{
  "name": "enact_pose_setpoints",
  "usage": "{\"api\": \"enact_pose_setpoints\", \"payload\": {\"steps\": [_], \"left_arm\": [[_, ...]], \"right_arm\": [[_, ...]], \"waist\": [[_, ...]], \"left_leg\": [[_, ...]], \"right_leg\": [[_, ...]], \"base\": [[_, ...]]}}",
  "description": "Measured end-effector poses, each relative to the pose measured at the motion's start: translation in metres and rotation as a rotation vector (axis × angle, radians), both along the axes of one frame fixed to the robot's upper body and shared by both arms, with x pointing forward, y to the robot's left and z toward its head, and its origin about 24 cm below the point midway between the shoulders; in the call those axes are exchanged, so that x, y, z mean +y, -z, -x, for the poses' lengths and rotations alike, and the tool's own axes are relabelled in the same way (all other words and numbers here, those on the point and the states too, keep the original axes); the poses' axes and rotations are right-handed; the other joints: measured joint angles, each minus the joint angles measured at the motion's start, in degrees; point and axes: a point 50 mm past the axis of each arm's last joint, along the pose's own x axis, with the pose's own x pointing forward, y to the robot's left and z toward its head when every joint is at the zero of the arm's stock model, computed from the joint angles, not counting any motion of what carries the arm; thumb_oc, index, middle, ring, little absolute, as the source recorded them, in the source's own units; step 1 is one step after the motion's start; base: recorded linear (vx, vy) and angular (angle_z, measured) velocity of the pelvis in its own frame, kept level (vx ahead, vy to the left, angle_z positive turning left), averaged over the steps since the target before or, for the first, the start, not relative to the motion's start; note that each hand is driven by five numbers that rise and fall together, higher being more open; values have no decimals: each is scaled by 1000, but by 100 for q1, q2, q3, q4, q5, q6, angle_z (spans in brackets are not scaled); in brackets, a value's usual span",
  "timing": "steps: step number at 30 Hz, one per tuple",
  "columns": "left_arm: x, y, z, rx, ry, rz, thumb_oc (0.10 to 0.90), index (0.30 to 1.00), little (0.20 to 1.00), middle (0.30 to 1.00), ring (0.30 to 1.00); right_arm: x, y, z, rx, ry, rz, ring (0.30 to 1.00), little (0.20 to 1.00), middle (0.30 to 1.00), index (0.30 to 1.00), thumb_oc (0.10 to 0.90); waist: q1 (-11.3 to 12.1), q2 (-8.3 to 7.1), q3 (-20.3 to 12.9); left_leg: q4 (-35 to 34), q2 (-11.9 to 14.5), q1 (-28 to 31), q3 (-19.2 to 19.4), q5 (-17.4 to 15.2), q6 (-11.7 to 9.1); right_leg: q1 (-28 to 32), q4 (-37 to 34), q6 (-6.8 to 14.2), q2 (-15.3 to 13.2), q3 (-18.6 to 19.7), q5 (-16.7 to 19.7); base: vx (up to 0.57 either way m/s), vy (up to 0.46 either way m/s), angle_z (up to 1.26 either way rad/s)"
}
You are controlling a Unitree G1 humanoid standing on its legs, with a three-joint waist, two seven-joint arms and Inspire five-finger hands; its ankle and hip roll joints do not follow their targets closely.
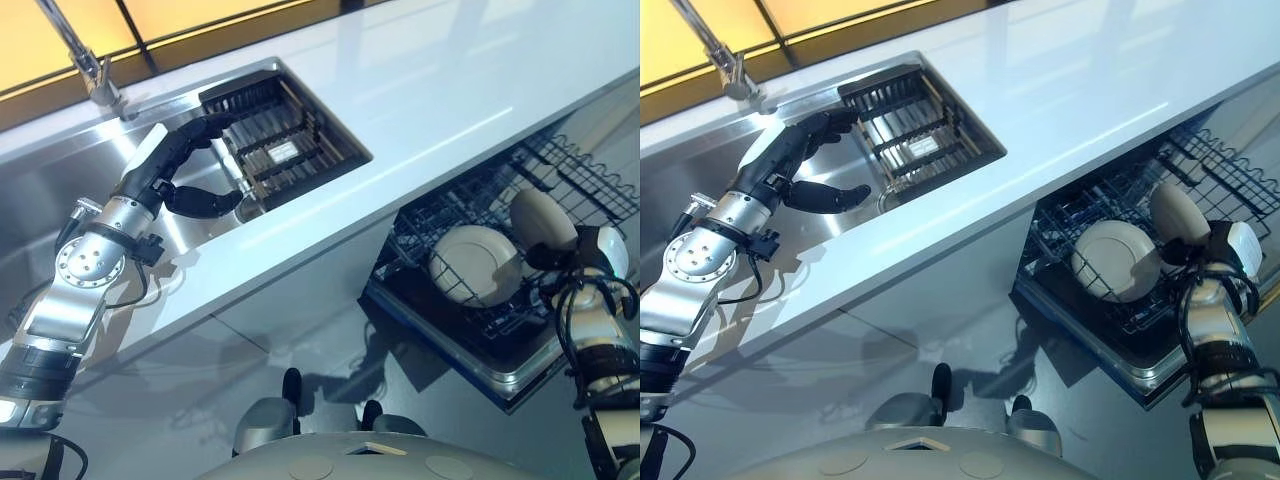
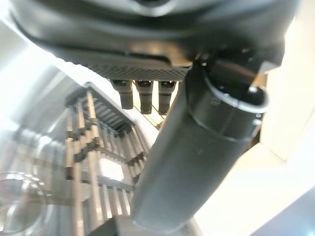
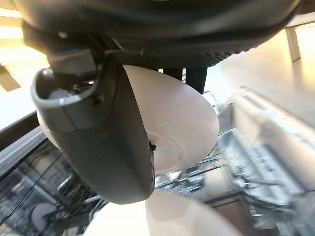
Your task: Pick up plates and place into dishwasher.
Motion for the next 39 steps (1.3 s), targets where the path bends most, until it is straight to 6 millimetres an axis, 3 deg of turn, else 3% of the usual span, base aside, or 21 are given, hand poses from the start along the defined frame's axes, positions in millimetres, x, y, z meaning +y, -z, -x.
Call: {"api": "enact_pose_setpoints", "payload": {"steps": [5,12,19,20,21,29,39], "left_arm": [[-8,-31,-11,-81,49,-45,800,900,900,900,900],[-18,-59,-17,-165,101,-102,800,900,900,900,900],[-23,-64,-20,-188,105,-112,800,900,900,900,900],[-23,-65,-20,-196,103,-114,800,900,900,900,900],[-22,-66,-19,-200,101,-116,800,900,900,900,900],[-20,-76,-18,-239,93,-96,800,900,900,900,900],[-20,-76,-17,-242,98,-92,800,900,900,900,900]], "right_arm": [[-7,-30,-24,-7,39,26,300,200,300,300,100],[-19,-59,-35,-53,134,-36,300,200,300,300,100],[-21,-73,-41,-25,151,-1,300,200,300,300,100],[-21,-78,-43,-30,147,11,396,313,396,396,213],[-20,-80,-44,-36,146,10,900,900,900,900,800],[-25,-103,-47,-80,135,50,900,900,900,900,800],[-22,-107,-47,-113,96,54,900,900,900,900,800]], "waist": [[224,69,375],[342,86,790],[349,74,926],[347,80,939],[348,80,940],[367,68,997],[325,33,1017]], "left_leg": [[362,19,-628,-162,7,-24],[516,17,-1011,-191,16,-25],[532,16,-1151,-212,24,-15],[532,17,-1220,-212,45,-9],[532,19,-1252,-210,50,-9],[526,19,-1461,-181,115,15],[412,39,-1254,-8,116,18]], "right_leg": [[-516,270,-54,58,-125,-26],[-894,468,-90,60,-147,-52],[-1041,510,-90,61,-150,-52],[-1128,548,-90,58,-146,-52],[-1177,573,-90,58,-144,-53],[-1461,710,-89,39,-104,-52],[-1383,686,-89,37,49,-48]], "base": [[-192,-100,15],[-110,-43,3],[-104,-5,1],[-124,27,0],[-117,26,-3],[-80,35,-1],[-32,58,-9]]}}
